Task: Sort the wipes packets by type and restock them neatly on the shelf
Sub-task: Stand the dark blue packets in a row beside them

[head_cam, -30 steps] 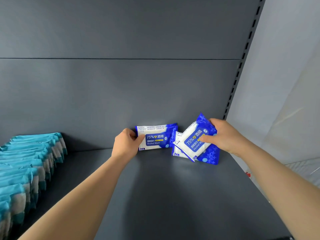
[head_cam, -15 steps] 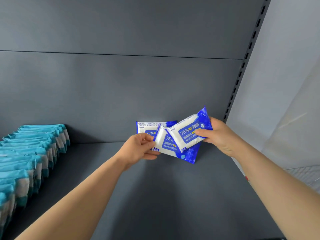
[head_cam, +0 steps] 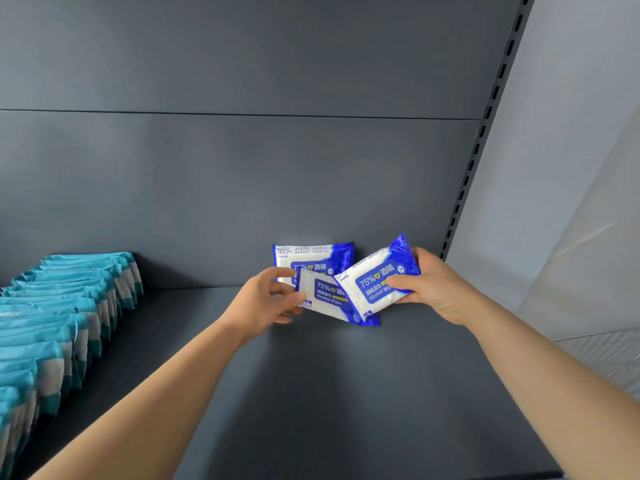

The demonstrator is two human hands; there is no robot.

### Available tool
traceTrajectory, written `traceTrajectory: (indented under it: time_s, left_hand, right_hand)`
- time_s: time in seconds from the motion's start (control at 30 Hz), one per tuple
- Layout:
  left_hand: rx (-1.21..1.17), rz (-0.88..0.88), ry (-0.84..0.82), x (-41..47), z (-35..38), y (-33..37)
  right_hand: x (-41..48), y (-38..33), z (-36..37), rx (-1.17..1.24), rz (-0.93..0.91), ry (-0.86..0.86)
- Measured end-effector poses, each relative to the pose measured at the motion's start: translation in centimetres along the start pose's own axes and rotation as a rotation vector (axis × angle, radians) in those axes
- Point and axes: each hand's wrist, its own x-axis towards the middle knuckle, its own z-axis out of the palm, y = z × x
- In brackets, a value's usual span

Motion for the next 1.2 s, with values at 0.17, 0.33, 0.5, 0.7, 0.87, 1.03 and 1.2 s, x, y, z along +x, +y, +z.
traceTrajectory:
  time_s: [0.17,0.33,0.5,0.7,0.87,1.03,1.2]
  left_hand:
    - [0.070,0.043,0.186,0.6,-0.3,-1.0]
    - [0.035,0.039,0.309,1.5,-1.2,-1.9]
    - [0.039,-0.006,0.338,2.5,-1.0,-2.3]
    - [0.045,0.016,0.302,2.3,-1.4,-2.3]
    - [0.357,0.041,0.197,2.1,-0.9,-2.1]
    - [0.337,0.118,0.317,2.6,-1.0,-1.5]
    - [0.329,0.133,0.315,2.6,-0.7,-1.7]
  right_hand:
    - [0.6,0.8,1.1,0.093,0.037,0.050]
    - [0.6,1.9,2.5,-0.273,-0.070,0.202]
    - [1.1,2.0,5.0,-0.004,-0.112,0.236]
    - [1.7,2.2,6.9,0.189,-0.052,0.218]
    - [2.1,2.8,8.0,-0.179,-0.129,0.176]
    - [2.3,2.3,8.4,-0.413,-0.209,0.260]
    - [2.7,2.7,8.3,-0.362,-0.175,0.245]
